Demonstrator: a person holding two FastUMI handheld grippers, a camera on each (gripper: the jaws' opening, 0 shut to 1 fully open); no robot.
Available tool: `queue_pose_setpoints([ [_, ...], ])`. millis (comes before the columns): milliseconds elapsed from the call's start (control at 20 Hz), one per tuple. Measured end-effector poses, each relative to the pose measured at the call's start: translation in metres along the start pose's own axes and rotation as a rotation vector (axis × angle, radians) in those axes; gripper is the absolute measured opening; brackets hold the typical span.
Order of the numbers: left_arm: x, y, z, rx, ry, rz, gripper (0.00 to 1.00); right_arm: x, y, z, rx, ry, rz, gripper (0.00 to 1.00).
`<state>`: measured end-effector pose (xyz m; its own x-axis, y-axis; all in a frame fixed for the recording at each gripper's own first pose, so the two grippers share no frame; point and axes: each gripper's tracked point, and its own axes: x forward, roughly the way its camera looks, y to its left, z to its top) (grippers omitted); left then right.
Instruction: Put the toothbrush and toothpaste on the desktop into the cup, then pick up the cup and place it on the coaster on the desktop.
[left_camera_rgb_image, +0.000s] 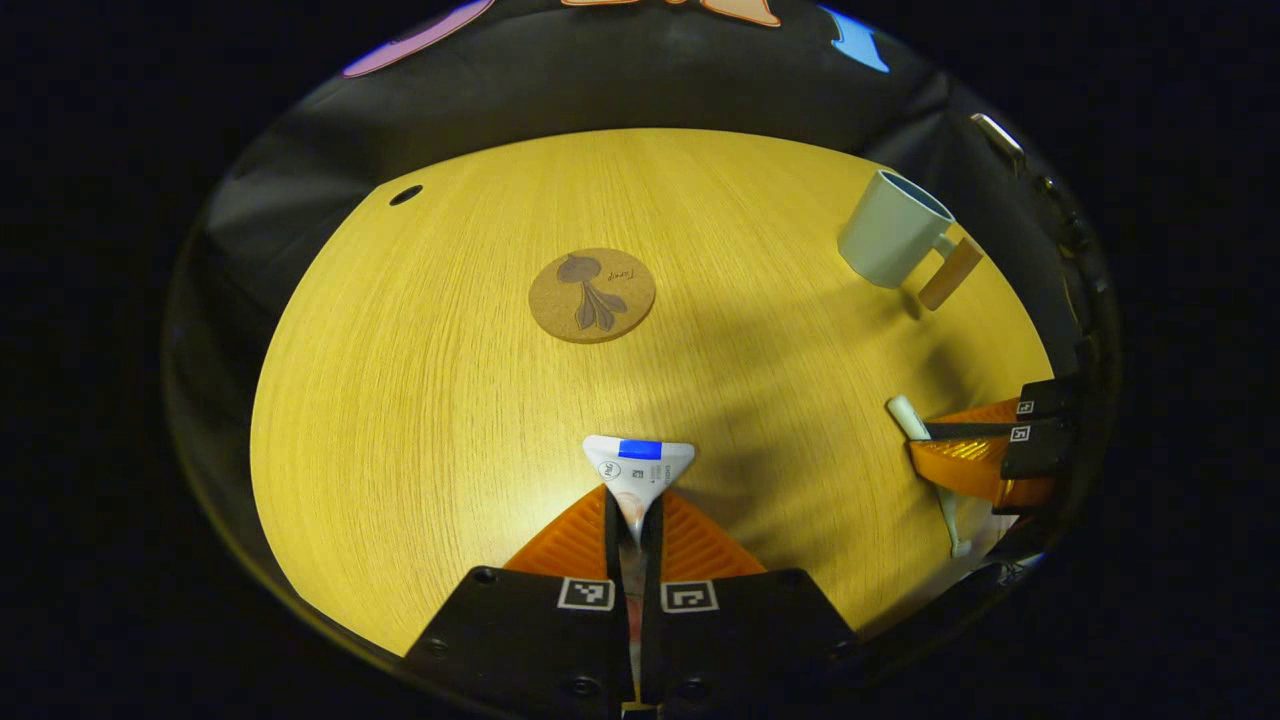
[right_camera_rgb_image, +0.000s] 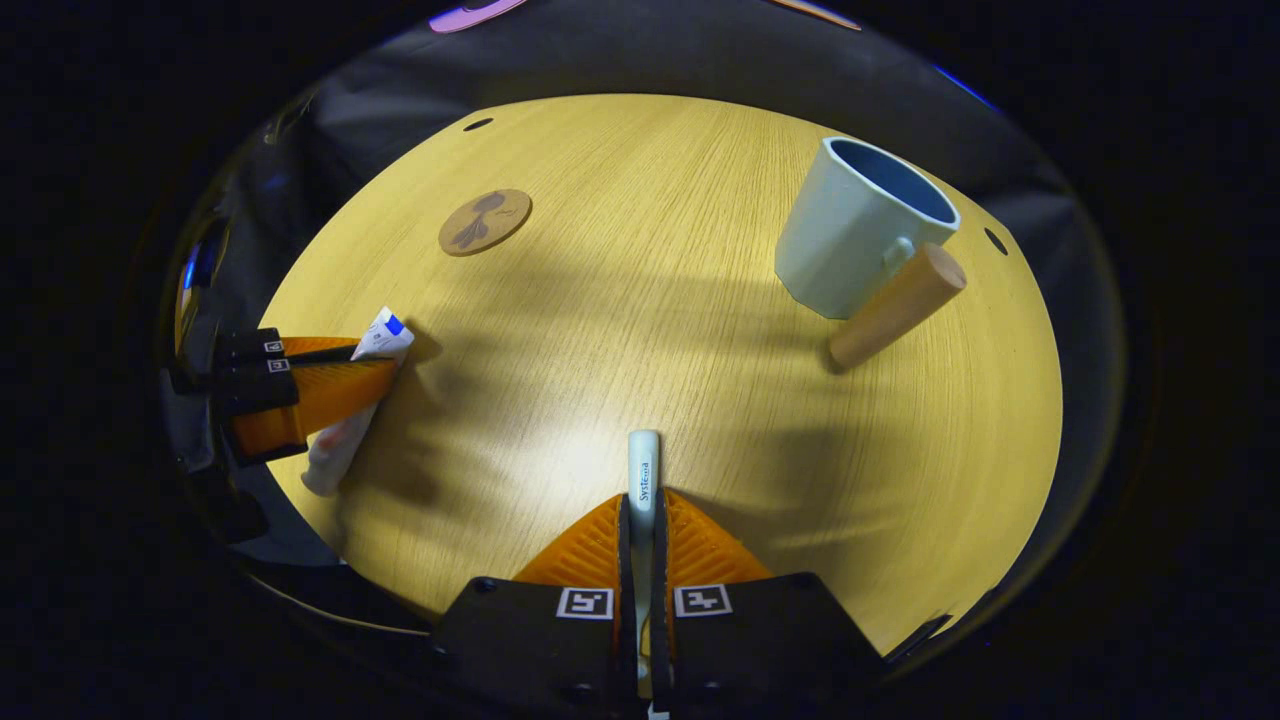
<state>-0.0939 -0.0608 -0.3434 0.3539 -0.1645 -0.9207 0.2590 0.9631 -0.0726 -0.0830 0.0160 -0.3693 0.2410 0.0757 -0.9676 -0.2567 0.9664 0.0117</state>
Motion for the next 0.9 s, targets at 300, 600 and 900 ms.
queue_pose_setpoints([
  [300, -0.006, -0.004, 0.0, -0.022, -0.012, -0.034, 0.0, -0.002, 0.003, 0.003, 0.013, -0.044, 0.06, 0.08],
  [600, -0.032, -0.015, 0.007, -0.031, -0.088, -0.068, 0.0, -0.022, 0.003, 0.021, 0.032, -0.162, 0.1, 0.08],
  [900, -0.06, -0.023, 0.036, 0.032, -0.221, -0.076, 0.0, -0.058, 0.007, 0.059, 0.033, -0.351, 0.131, 0.07],
])
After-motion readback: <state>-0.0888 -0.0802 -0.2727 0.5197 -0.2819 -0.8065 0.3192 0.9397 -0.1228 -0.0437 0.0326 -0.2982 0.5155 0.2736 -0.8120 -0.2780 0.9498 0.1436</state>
